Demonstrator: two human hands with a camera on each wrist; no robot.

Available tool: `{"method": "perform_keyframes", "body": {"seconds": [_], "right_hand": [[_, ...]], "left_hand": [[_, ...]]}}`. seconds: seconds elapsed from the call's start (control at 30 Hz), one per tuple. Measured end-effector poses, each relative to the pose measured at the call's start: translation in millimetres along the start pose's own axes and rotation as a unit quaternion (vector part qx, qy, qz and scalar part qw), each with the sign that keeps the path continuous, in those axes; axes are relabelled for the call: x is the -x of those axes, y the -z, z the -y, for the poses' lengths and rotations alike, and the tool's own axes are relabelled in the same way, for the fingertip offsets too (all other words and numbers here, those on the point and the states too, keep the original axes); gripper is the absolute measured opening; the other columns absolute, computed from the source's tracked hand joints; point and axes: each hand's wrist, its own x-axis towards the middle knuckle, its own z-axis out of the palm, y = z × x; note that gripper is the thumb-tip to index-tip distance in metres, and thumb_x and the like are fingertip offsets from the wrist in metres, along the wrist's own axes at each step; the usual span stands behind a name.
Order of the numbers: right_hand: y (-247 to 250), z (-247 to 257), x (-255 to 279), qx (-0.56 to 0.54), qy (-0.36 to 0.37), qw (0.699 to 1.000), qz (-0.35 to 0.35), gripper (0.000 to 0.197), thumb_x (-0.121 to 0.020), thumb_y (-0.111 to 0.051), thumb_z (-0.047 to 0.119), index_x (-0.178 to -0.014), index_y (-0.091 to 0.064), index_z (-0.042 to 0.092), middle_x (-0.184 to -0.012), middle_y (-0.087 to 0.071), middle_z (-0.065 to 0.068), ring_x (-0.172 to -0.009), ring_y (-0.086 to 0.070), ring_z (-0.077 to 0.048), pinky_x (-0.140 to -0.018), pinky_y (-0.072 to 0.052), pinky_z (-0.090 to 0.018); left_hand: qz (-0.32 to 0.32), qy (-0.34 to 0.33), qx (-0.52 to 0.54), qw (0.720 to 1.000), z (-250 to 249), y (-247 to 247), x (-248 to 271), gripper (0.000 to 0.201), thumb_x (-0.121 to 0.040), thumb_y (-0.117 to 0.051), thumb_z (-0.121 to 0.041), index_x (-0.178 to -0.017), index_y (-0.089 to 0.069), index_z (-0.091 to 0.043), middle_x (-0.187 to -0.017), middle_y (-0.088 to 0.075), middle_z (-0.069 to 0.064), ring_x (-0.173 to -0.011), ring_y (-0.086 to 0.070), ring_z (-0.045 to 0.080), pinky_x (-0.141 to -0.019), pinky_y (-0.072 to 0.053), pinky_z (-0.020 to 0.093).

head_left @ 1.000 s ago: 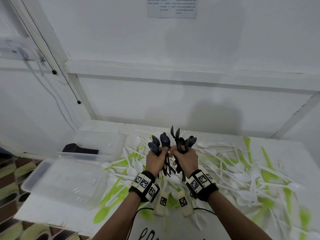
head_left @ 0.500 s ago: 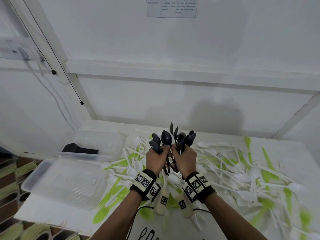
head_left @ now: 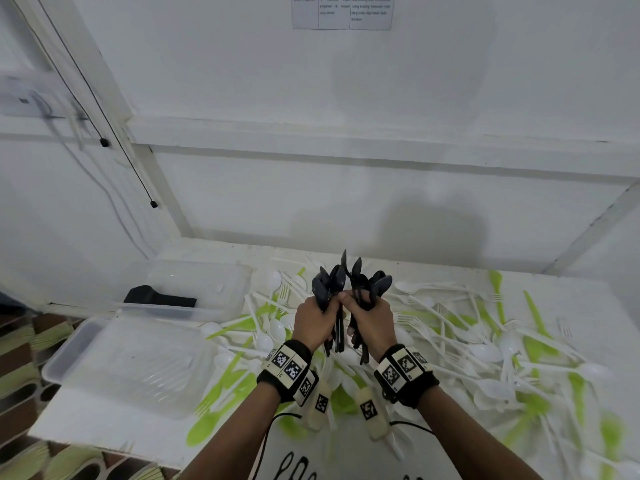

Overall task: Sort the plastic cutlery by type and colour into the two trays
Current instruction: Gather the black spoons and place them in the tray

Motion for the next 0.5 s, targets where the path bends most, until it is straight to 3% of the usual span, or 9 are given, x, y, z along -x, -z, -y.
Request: {"method": "perform_keyframes", "body": {"seconds": [0.07, 0.13, 0.27, 0.37, 0.5], "right_hand": [[-0.3, -2.0, -2.2, -0.047, -0.021, 0.999, -0.013, 0.016, -0.091, -0.076, 0.026, -0.096, -0.076, 0.012, -0.062, -0.068, -0.005, -0.041, -0.054, -0.02, -0.04, -0.043, -0.025], [0.7, -5.1, -6.5, -0.074, -0.042, 0.996, -0.015, 0.017, -0.089, -0.078, 0.022, -0.097, -0.077, 0.007, -0.069, -0.07, -0.012, -0.041, -0.052, -0.02, -0.04, -0.043, -0.025], [0.1, -11.4, -13.0, -0.077, -0.045, 0.996, -0.002, 0.02, -0.086, -0.08, 0.027, -0.094, -0.078, 0.008, -0.082, -0.074, -0.024, -0.046, -0.053, -0.022, -0.047, -0.046, -0.03], [0.3, -7.4, -14.1, -0.028, -0.008, 0.999, 0.024, 0.029, -0.085, -0.076, 0.044, -0.092, -0.077, 0.015, -0.081, -0.076, -0.018, -0.051, -0.058, -0.028, -0.053, -0.05, -0.036], [6.5, 1.7, -19.0, 0.051, 0.002, 0.997, 0.06, 0.036, -0.095, -0.066, 0.043, -0.085, -0.07, 0.009, -0.062, -0.066, -0.014, -0.043, -0.054, -0.023, -0.047, -0.045, -0.031]], "left_hand": [[0.02, -0.001, 0.0, 1.0, -1.0, 1.3, 2.5, 0.044, -0.101, -0.058, -0.041, -0.072, -0.062, -0.007, -0.053, -0.059, 0.008, -0.044, -0.056, 0.013, -0.048, -0.04, 0.023], [0.027, 0.001, 0.013, 1.0, -1.6, 1.1, 3.9, 0.042, -0.1, -0.059, -0.039, -0.065, -0.059, -0.016, -0.046, -0.054, -0.002, -0.042, -0.054, 0.013, -0.048, -0.039, 0.024], [0.074, 0.01, 0.084, 0.994, -3.4, 2.5, 9.6, 0.026, -0.1, -0.057, -0.021, -0.079, -0.071, -0.016, -0.066, -0.072, 0.002, -0.061, -0.067, 0.022, -0.06, -0.05, 0.028], [0.103, 0.005, 0.121, 0.987, -2.7, 5.3, 8.0, 0.016, -0.095, -0.061, -0.013, -0.087, -0.074, -0.007, -0.076, -0.075, 0.009, -0.077, -0.072, 0.022, -0.076, -0.056, 0.033], [0.057, 0.013, 0.105, 0.993, 7.7, 9.6, 0.9, 0.016, -0.099, -0.062, -0.022, -0.099, -0.076, -0.013, -0.072, -0.072, -0.001, -0.067, -0.065, 0.012, -0.07, -0.05, 0.032]]}}
